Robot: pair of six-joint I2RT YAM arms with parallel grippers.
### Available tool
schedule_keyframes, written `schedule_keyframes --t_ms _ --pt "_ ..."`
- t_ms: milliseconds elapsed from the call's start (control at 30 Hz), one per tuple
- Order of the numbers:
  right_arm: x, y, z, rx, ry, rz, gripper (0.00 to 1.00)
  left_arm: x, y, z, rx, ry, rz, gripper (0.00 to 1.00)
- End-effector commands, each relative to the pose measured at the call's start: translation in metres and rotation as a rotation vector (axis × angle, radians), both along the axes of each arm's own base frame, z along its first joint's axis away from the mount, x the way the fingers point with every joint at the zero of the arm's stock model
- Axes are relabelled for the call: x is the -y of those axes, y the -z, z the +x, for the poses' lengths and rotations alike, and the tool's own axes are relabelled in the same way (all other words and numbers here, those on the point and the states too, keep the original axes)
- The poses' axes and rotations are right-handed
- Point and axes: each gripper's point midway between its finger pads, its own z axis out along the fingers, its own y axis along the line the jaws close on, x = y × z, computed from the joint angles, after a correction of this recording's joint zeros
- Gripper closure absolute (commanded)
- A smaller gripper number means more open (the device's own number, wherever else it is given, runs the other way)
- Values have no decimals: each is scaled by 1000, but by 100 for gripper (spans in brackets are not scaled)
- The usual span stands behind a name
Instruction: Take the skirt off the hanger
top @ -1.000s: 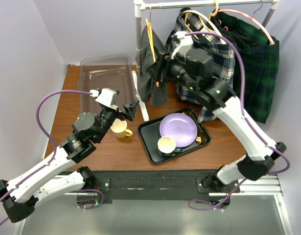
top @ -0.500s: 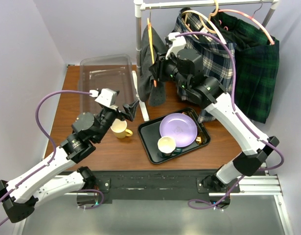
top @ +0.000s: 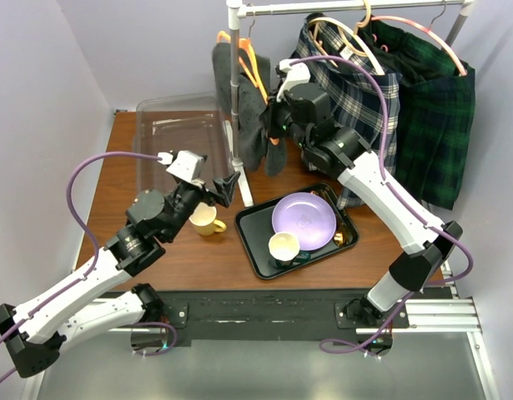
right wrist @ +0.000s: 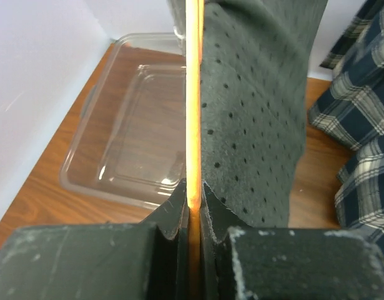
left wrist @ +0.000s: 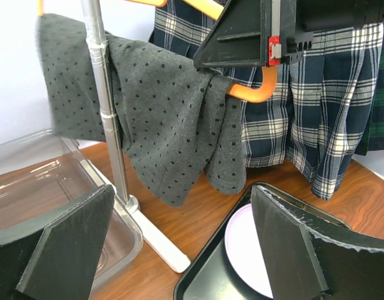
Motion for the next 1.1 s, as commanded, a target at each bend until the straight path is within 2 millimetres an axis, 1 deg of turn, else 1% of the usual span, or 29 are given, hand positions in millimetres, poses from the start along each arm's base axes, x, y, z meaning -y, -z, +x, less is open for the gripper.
schedule_keyframes --t_ms 0,100,133,267,500,567,633,667,733,767,800,833,867,900,933,967,1000,1033,1067 --pt "18 -66 -5 159 69 119 100 2 -9 1 42 10 -1 5" --pt "30 -78 -6 204 118 153 100 3 -6 2 45 10 9 5" --pt "36 -86 -10 224 129 168 100 4 -6 1 45 13 11 5" --pt "52 -99 -11 272 189 188 100 5 1 5 37 2 24 5" --pt "64 -119 -25 348 170 180 100 11 12 10 14 2 59 5" --pt "67 -119 -29 355 167 173 100 12 14 11 13 7 63 5" --pt "69 -119 -32 349 164 165 100 16 13 8 19 35 66 5" --pt "71 -112 -34 320 161 143 100 16 15 7 36 43 97 5" --pt "73 -111 -43 293 141 150 100 21 12 2 63 87 104 4" --pt "74 -102 -47 262 132 133 100 23 13 0 79 105 127 4" --pt "78 -105 -54 255 125 152 100 26 13 -2 87 124 135 3" --pt "76 -98 -58 239 106 145 100 31 13 -4 92 154 145 2" --pt "78 -91 -63 217 94 135 100 33 4 -6 106 172 146 1" --pt "83 -94 -72 213 90 156 100 39 5 -6 98 200 163 0" --pt "83 -85 -76 190 79 153 100 47 10 -11 72 253 198 0" --pt "85 -77 -81 163 72 149 100 52 -6 -12 78 274 186 0" --pt "87 -77 -87 145 69 184 100 55 -10 -14 77 293 184 0" --pt "91 -74 -98 132 54 205 100 61 -14 -19 86 335 182 0" --pt "89 -74 -108 118 16 234 100 64 -19 -19 93 347 174 0"
